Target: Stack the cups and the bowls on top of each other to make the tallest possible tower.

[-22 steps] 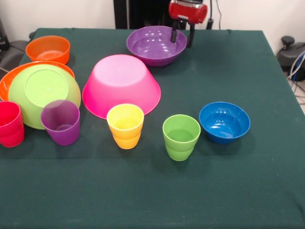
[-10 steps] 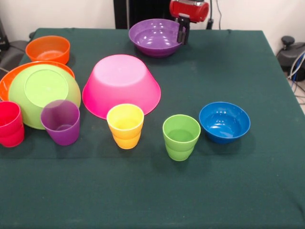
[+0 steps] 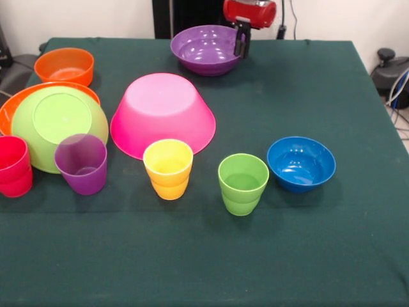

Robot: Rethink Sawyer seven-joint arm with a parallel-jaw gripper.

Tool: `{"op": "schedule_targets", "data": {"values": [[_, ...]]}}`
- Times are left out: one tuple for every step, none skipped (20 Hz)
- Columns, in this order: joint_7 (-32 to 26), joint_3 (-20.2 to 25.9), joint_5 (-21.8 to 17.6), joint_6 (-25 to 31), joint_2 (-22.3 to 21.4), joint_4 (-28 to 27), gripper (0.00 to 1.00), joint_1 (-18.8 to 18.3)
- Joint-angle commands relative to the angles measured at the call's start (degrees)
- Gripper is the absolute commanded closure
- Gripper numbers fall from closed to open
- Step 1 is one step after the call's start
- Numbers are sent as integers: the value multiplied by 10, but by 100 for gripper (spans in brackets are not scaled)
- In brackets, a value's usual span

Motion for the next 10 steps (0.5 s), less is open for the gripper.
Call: {"op": "schedule_targets", "data": {"values": [[-66, 110, -75, 140, -79, 1, 100, -75], [-74, 123, -84, 160, -103, 9, 100, -92], [-77, 132, -89, 171, -117, 14, 100, -102], [-88, 150, -97, 194, -142, 23, 100, -122], [-96, 164, -100, 209, -159, 29, 100, -137], [-104, 177, -103, 224, -175, 35, 100, -151], [-109, 188, -104, 233, -186, 39, 100, -162], [-115, 198, -104, 244, -201, 47, 100, -171], [-120, 204, -104, 254, -211, 50, 100, -178], [-125, 211, -104, 264, -220, 52, 100, -185]]}}
